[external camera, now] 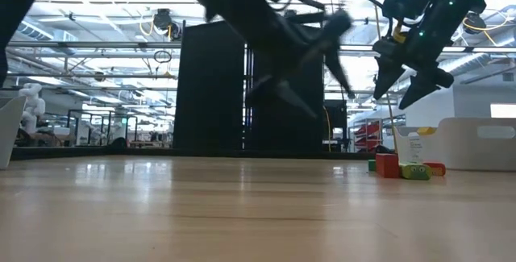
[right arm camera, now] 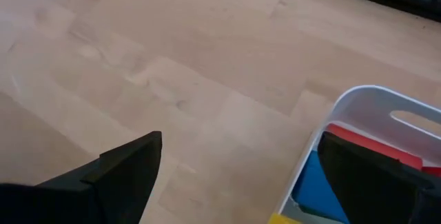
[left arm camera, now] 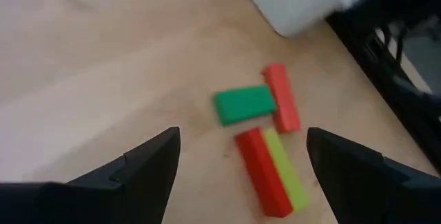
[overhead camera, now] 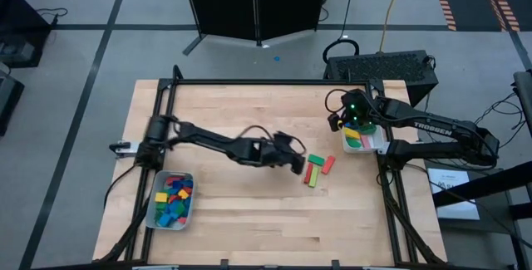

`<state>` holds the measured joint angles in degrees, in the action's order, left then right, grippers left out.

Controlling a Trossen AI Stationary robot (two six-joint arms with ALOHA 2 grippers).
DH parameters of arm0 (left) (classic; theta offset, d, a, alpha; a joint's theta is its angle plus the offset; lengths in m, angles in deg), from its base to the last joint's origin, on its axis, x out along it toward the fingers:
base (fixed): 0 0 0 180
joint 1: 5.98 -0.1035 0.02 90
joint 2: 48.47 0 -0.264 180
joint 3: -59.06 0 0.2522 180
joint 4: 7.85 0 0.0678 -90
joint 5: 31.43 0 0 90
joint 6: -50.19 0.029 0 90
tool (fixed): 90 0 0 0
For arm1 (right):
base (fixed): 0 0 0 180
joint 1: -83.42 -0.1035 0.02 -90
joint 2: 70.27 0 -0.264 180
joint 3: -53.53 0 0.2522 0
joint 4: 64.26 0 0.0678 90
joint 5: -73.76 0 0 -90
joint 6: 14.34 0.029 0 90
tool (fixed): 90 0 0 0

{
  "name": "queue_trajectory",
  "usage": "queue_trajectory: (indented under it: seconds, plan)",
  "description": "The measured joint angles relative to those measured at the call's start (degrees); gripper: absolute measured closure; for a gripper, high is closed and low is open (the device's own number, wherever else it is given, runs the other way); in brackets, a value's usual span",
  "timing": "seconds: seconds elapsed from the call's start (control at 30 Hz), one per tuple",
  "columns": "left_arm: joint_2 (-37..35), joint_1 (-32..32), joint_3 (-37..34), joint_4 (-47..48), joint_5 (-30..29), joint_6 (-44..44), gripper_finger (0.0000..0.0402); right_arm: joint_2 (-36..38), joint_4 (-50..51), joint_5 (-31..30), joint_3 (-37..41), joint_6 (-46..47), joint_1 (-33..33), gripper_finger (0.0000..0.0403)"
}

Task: Sort blocks by size
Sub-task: Put the orange block into the white bin

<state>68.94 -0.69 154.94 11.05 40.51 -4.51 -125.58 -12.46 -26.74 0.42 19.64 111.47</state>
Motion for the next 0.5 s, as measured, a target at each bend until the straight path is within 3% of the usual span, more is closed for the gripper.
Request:
queue_trajectory:
  seconds: [0.3, 0.5]
  plan:
    - [14.05, 2.96, 17.82, 7.03, -0.76, 5.15, 0.0087, 0.00, -0.10, -0.44, 0.00, -0.22, 0.00, 0.0026]
    - [17.59, 3.46, 21.51, 12.82, -2.13, 4.30, 0.0087, 0.00, -0.09, -0.42, 0.00, -0.40, 0.00, 0.0026]
